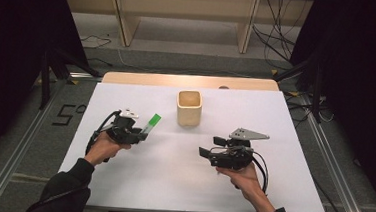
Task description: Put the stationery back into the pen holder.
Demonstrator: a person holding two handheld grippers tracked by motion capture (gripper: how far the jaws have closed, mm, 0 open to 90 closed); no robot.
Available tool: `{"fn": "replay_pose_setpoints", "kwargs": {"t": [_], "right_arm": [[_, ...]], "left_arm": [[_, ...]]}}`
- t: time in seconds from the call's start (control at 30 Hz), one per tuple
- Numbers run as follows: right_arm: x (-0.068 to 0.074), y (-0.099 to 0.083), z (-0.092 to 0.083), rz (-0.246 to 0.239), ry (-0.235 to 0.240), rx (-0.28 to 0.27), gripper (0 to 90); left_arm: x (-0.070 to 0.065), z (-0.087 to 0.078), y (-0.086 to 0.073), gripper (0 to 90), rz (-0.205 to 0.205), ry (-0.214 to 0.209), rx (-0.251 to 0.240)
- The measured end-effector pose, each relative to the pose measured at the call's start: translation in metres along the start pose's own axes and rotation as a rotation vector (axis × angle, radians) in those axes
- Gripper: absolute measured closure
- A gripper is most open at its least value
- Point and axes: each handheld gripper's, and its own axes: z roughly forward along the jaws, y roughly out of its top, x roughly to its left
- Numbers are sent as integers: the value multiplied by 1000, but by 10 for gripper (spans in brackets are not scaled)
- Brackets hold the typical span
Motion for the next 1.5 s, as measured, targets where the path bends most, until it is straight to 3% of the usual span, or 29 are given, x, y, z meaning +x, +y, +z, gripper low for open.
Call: {"fn": "replay_pose_setpoints", "kwargs": {"t": [0.2, 0.53, 0.87, 1.5], "right_arm": [[1, 0, 1, 6, 10, -2, 255], [5, 0, 5, 19, 14, 0, 257], [11, 3, 11, 55, 40, -9, 263], [26, 16, 41, 87, 64, -7, 317]], "left_arm": [[-11, -9, -4, 656, -30, 1, -77], [-29, -16, -15, 655, -52, 1, -159], [-55, -17, -22, 655, -40, -12, -201], [-78, -18, -26, 655, -28, -10, -230]]}}
